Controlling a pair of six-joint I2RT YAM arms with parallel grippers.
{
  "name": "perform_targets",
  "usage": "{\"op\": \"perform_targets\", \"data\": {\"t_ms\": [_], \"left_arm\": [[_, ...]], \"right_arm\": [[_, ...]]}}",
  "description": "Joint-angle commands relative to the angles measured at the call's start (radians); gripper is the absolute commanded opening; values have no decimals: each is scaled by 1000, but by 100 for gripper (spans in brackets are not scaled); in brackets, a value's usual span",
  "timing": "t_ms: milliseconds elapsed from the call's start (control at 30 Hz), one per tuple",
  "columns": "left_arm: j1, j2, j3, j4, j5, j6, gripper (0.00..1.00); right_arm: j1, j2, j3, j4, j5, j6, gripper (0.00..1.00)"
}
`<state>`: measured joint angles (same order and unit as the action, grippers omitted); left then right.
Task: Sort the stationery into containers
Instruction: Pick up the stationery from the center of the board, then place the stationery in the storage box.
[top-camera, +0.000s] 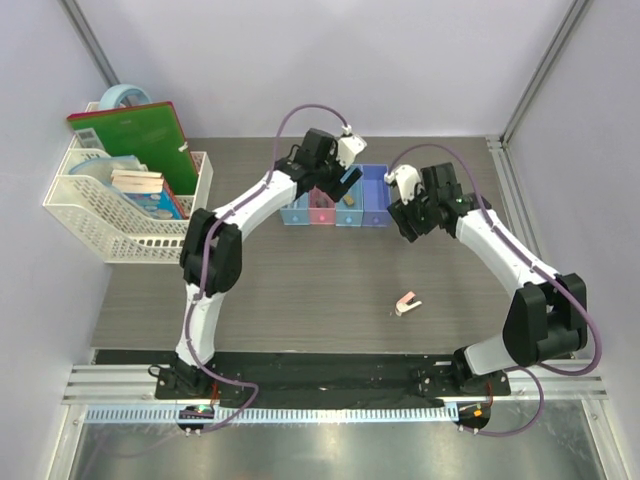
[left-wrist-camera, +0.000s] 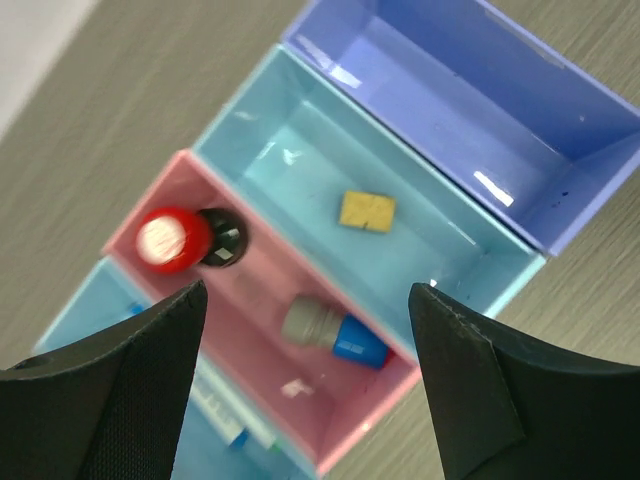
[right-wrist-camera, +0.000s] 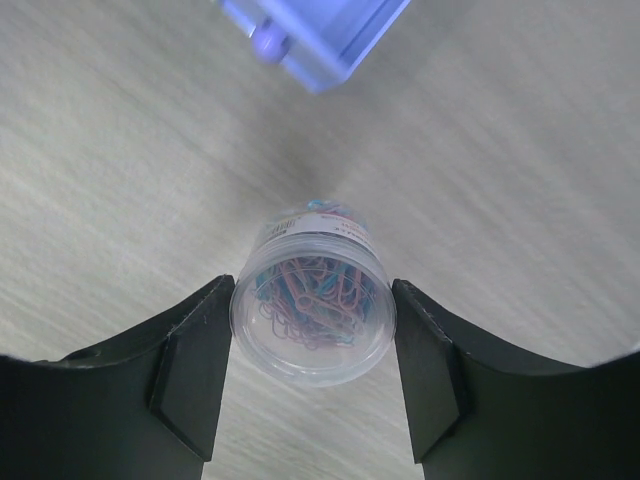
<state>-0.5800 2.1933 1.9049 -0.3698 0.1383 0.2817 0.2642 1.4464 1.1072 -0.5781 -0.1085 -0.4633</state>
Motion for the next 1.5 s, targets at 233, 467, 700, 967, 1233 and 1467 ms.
{"op": "perform_targets", "data": {"t_ms": [233, 467, 700, 967, 1233, 1467], "left_arm": [[0, -438, -318, -184, -68, 50, 79], [-9, -662, -559, -351, 7, 57, 75], [-11, -820, -711, -486, 66, 100, 73], [-11, -831, -754, -466, 84, 90, 72], [-11, -808, -708, -448, 87, 83, 73], [-11, -807, -711, -439, 106, 71, 73]], "right_arm": [[4, 135, 241, 187, 41, 48, 58], [4, 296, 382, 308, 10, 117, 58], [4, 411, 463, 366, -20, 147, 58], [20, 509, 533, 389, -20, 158, 58], [21, 594, 572, 394, 4, 137, 59], [21, 638, 602, 402, 26, 132, 66]]}}
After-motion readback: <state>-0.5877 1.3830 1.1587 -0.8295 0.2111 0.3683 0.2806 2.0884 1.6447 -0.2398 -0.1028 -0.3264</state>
